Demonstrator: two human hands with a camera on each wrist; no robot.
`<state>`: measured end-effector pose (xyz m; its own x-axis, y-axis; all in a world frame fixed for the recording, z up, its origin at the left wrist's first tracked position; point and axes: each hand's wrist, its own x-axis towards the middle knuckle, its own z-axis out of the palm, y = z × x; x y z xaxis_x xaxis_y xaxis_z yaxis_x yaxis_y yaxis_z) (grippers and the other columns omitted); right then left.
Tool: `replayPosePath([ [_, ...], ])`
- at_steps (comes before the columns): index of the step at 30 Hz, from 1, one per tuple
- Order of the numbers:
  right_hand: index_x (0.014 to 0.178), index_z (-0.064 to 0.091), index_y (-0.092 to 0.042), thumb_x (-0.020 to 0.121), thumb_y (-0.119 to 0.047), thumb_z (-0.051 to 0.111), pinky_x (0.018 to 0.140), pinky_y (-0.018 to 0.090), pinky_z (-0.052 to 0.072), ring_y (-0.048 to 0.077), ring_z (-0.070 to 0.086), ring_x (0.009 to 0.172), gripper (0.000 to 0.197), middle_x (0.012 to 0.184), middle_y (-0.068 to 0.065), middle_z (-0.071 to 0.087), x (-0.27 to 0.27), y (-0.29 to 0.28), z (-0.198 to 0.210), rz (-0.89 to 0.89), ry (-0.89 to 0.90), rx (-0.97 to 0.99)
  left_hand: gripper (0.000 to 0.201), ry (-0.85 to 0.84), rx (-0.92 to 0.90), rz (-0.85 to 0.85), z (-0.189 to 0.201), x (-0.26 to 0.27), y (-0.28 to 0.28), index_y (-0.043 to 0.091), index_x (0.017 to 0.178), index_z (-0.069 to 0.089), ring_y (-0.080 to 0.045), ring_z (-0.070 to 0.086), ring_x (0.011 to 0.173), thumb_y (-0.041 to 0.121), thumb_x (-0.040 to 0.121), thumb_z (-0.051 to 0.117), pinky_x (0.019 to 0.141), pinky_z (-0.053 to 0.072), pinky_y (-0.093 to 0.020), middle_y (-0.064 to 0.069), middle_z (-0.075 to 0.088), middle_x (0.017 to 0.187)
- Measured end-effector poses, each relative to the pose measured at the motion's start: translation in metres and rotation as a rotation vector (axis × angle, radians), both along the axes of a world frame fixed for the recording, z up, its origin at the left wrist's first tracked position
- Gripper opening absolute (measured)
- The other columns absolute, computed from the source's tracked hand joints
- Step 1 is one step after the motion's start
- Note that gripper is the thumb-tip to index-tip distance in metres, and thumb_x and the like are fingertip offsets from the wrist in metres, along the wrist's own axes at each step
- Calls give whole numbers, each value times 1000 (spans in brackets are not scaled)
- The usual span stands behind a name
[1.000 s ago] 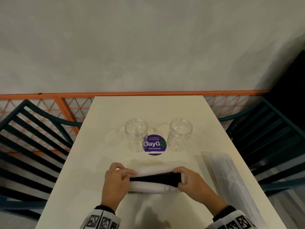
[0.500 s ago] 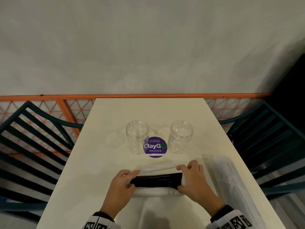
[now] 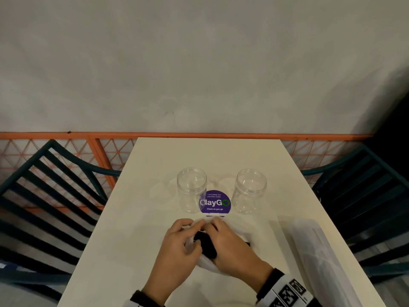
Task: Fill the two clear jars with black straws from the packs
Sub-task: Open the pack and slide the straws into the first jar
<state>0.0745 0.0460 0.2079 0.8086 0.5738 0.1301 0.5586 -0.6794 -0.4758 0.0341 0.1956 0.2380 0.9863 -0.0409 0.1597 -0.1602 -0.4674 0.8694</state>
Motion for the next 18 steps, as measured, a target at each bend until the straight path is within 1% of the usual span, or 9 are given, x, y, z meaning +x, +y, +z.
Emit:
replayPosePath([
  [3,120,47,-21,82,-45,56,87,24,46,12,48,106,45,117,-2,51,1,-8,5,-44,-1,67,36,-2,-145,-49,13,0,2,47,101,58,6,60,97,16,82,62,82,47,-11,27,64,104],
  [5,122,46,-25,81,-42,58,90,6,37,5,45,107,46,121,-7,51,2,-21,8,-98,51,108,33,13,-253,-46,20,2,12,41,104,62,4,62,99,14,85,61,81,47,-8,25,68,104],
  [7,119,48,-33,83,-38,60,86,-3,32,-5,47,104,38,119,-15,53,2,-32,13,-147,129,200,32,-32,-176,34,20,7,30,41,111,59,9,51,112,26,83,60,82,40,0,27,61,119],
  [9,110,52,-38,89,-27,58,83,4,40,-8,54,99,25,105,-26,58,2,-43,18,-197,276,370,48,42,-39,29,14,11,46,44,123,47,10,37,123,39,77,60,85,34,2,28,41,133],
  [11,112,54,-27,89,-13,58,80,13,43,-1,58,93,27,96,-25,62,1,-52,21,-215,435,471,58,258,-54,-92,7,13,52,46,130,36,3,42,122,34,81,62,88,38,-6,26,38,134],
  [13,116,50,-28,82,-15,68,78,11,45,0,60,96,41,101,-24,65,-1,-57,22,-176,462,488,55,317,-112,-183,4,13,46,46,127,39,-4,58,109,17,85,61,91,45,-16,28,54,125],
  [15,112,48,-34,80,-17,70,78,5,44,-6,60,96,43,101,-27,65,-3,-58,24,-174,488,475,46,251,-177,-131,3,13,36,38,115,57,-4,66,94,4,85,60,84,48,-17,24,69,105],
  [17,105,45,-40,86,-14,63,76,1,42,-15,57,91,37,102,-28,58,-4,-58,24,-172,506,433,36,201,-255,-6,3,13,30,33,87,73,0,65,72,-1,80,63,71,48,-11,14,75,80],
  [18,104,43,-41,87,-13,61,75,-1,41,-22,54,91,38,103,-28,55,-4,-59,24,-170,508,412,33,177,-283,43,2,13,29,30,73,75,-1,62,64,-1,77,66,66,47,-9,9,74,71],
])
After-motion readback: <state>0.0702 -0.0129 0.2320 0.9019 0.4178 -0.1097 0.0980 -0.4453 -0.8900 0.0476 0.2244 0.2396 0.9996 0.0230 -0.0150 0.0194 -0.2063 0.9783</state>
